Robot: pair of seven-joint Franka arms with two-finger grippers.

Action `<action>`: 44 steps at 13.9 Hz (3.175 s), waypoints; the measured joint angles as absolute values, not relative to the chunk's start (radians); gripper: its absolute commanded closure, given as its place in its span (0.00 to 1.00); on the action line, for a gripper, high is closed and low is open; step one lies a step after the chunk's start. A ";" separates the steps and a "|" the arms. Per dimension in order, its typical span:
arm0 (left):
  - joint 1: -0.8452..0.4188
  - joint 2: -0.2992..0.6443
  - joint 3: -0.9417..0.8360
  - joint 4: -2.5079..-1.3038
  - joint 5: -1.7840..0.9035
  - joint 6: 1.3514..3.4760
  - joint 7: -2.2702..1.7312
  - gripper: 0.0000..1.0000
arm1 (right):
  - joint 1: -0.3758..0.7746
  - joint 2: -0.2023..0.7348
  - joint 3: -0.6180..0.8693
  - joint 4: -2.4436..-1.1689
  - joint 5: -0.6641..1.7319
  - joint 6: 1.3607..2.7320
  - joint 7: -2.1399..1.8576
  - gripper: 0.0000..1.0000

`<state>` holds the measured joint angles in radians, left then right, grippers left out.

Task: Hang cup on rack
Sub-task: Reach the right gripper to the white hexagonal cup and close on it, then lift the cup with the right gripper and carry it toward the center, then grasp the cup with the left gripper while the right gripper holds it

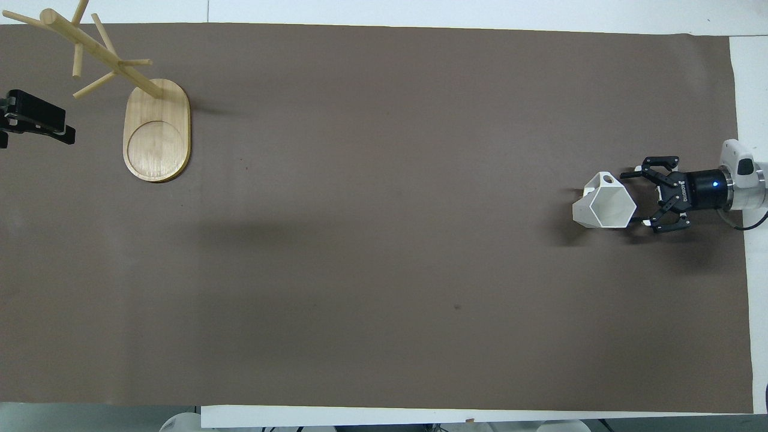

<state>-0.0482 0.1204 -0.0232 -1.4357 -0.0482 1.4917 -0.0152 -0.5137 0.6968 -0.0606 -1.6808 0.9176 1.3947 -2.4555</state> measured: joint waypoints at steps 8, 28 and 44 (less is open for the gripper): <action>-0.048 0.120 -0.023 -1.436 -0.048 1.492 -0.015 0.00 | -0.490 0.663 -0.034 -1.772 0.919 1.383 -2.554 0.00; -0.048 0.120 -0.023 -1.436 -0.048 1.492 -0.015 0.00 | -0.413 0.637 -0.017 -1.807 0.962 1.382 -2.555 0.71; -0.380 0.110 -0.045 -1.447 -0.055 1.512 -0.544 0.00 | 0.291 0.473 0.001 -1.817 1.579 1.900 -2.203 0.70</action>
